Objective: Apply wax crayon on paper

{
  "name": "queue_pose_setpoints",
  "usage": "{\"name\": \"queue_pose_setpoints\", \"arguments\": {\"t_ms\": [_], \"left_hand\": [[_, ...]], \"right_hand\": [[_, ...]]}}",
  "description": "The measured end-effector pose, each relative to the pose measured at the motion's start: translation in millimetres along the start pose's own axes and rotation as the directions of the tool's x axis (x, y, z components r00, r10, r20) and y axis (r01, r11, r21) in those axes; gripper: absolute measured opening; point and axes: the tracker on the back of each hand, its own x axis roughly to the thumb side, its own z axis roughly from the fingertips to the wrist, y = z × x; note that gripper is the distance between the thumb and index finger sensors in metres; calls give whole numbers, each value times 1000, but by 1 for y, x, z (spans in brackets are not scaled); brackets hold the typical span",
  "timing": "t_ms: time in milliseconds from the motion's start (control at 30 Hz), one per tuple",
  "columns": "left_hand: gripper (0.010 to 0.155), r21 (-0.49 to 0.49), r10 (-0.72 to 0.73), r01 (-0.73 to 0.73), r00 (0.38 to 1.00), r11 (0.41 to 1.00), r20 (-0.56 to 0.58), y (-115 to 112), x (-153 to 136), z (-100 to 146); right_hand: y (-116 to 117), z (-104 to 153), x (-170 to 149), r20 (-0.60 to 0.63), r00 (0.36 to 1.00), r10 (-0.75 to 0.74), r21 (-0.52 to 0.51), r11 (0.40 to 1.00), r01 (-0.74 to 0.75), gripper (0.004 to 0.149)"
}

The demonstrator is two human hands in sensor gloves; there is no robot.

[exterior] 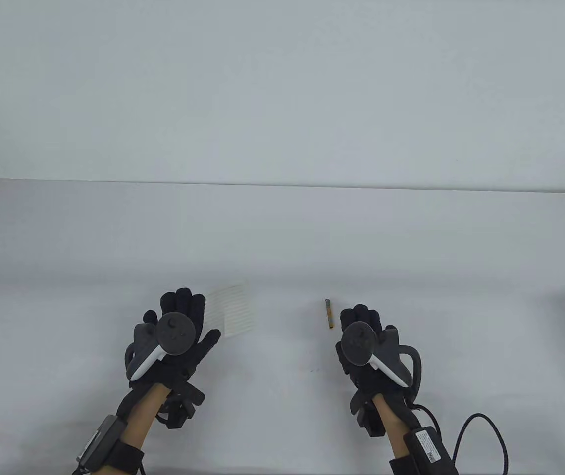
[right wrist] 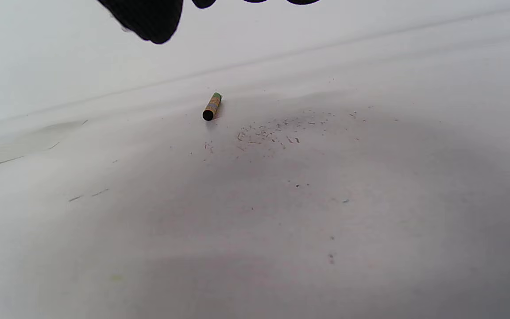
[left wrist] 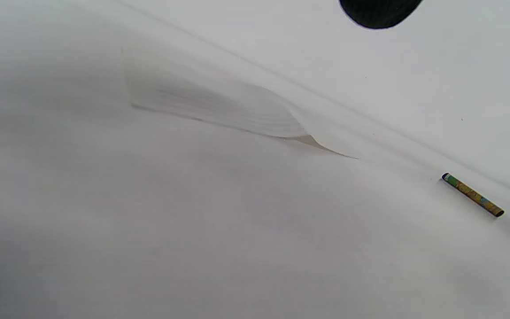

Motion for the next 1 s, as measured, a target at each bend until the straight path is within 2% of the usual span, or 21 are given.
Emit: {"name": "queue_pose_setpoints", "arguments": {"t_ms": [133, 667, 1000], "left_hand": [[76, 7, 86, -87, 996, 996, 38, -2, 2, 0], [75, 25, 51, -53, 996, 998, 75, -4, 7, 3], [75, -8, 50, -50, 996, 999, 75, -6, 6, 3]], "right_hand": [[2, 2, 4, 8, 1000, 19, -2, 1000, -19, 67], [5, 7, 14, 30, 998, 63, -4, 998, -63, 68], [6, 6, 13, 18, 998, 66, -11, 998, -66, 68]]}}
